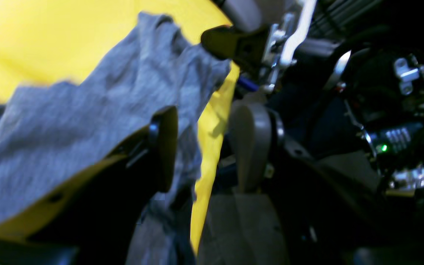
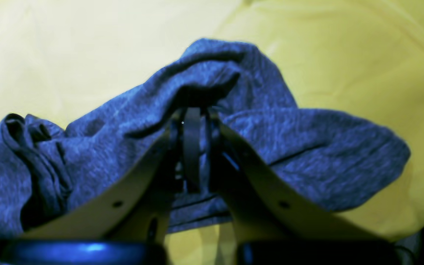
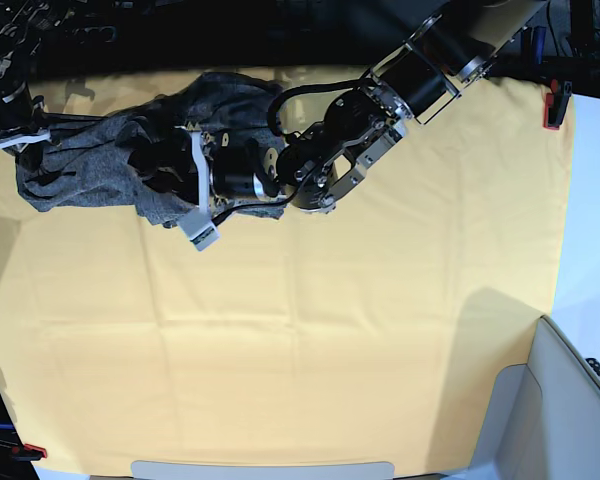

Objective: Fold the T-shirt properly
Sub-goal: 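Lay the folded half onto the other half with the left gripper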

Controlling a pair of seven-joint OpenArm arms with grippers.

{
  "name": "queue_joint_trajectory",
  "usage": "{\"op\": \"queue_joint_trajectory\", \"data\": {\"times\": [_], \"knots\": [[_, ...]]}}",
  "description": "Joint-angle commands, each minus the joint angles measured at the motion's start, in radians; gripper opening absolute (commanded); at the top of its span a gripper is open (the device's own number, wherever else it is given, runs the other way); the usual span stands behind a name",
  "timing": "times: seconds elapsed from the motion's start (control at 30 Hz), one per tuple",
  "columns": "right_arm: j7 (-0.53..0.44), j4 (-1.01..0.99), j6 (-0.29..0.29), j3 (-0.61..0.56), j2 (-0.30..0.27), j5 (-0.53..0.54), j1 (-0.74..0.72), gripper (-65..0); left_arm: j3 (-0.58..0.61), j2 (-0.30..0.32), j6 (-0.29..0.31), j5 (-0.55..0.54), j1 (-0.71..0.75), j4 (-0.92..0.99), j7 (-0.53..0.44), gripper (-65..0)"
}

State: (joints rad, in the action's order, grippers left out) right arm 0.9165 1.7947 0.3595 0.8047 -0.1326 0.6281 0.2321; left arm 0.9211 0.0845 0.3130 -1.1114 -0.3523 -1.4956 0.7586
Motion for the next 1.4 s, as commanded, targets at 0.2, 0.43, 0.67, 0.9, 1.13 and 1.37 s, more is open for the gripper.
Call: {"op": "queue_joint_trajectory", "data": {"times": [0.2, 0.43, 0.67, 0.9, 1.13, 1.37], "knots": [[-0.024, -0.037, 0.005, 0.002, -0.020, 0.016, -0.026, -61.4, -0.004, 0.068, -0.237, -0.014, 0.066, -0.040, -0.023, -65.0], [-0.024, -0.048, 0.005, -0.005, -0.019, 0.016, -0.023, -61.4, -0.004, 0.084, -0.312, 0.078, 0.129, -0.122, -0.015, -64.6], [-0.024, -0.048, 0.005, 0.002, -0.019, 0.016, -0.018, -61.4, 0.000, 0.077, -0.369, 0.195, 0.175, -0.130, -0.023, -64.6], [-0.024, -0.048, 0.005, -0.001, -0.014, 0.016, -0.018, -61.4, 0.003, 0.022, -0.369, 0.302, 0.203, -0.130, -0.018, -64.6], [-0.024, -0.048, 0.005, -0.001, -0.014, 0.016, -0.018, -61.4, 0.028, -0.047, -0.369, 0.371, 0.210, -0.125, -0.015, -64.6], [-0.024, -0.049, 0.005, -0.003, -0.014, 0.016, -0.017, -61.4, 0.135, -0.055, -0.363, 0.388, 0.206, -0.125, -0.017, -64.6]]}}
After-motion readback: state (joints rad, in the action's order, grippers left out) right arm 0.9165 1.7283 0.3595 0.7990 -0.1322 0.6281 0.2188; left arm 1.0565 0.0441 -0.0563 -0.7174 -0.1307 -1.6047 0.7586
